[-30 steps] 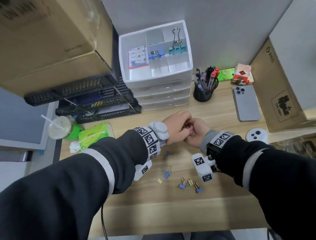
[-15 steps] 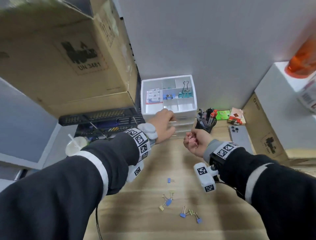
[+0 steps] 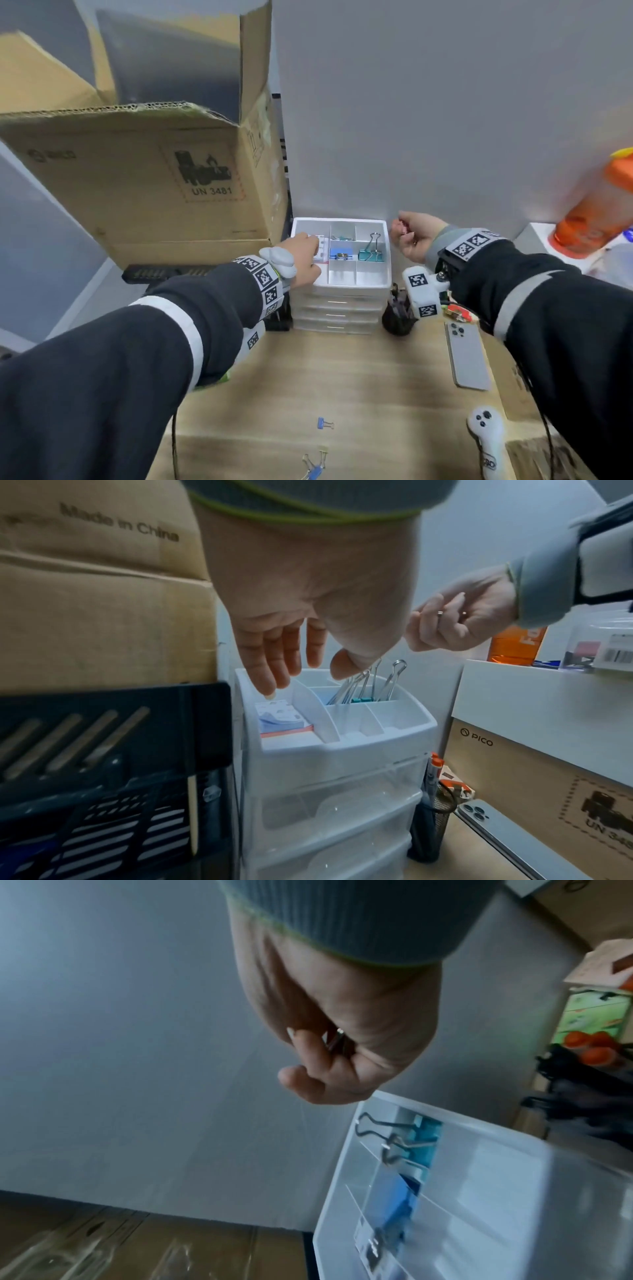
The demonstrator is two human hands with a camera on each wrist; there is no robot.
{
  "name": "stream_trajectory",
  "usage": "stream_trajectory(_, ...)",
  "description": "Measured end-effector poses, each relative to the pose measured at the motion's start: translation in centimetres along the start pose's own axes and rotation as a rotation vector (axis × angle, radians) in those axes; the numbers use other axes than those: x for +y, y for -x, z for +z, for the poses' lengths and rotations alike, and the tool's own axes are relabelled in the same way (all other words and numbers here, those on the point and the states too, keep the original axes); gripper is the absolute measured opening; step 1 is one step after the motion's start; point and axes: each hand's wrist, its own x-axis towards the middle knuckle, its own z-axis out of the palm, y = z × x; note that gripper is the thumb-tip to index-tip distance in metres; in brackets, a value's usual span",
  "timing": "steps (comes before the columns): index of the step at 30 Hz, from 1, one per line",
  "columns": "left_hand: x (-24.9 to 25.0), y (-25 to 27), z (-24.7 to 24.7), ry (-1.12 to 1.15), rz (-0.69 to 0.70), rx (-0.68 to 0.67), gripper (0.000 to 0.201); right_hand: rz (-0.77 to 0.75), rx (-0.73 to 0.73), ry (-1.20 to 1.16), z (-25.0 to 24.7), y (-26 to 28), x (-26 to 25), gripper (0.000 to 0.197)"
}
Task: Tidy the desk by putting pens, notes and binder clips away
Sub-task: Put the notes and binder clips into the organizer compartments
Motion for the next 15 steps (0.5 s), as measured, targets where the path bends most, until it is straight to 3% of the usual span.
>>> stream_trajectory(3,0.1,-1.6,-0.1,-0.005,-0.047,-0.016,0.027,0.002,0.062,0.081,1.4,-1.0,-2.6,0.042)
stream_trajectory(6,0.0,-2.3,0.0,-0.026,-0.042,-0.040,0.025,-0.036,0.121,0.234,2.0,-2.2,-4.0,0.030)
stream_trajectory(11,-0.2,-4.0,0.1,-0.071,-0.069,-0.116,0.020,-0.067,0.247,0.801,2.3,-4.9,-4.2,0.031)
stream_trajectory(15,0.0,-4.7,0.1,-0.121,-0.086,-0.138,0.026,-0.168,0.345,1.099,2.5,-6.8,-3.6,0.018)
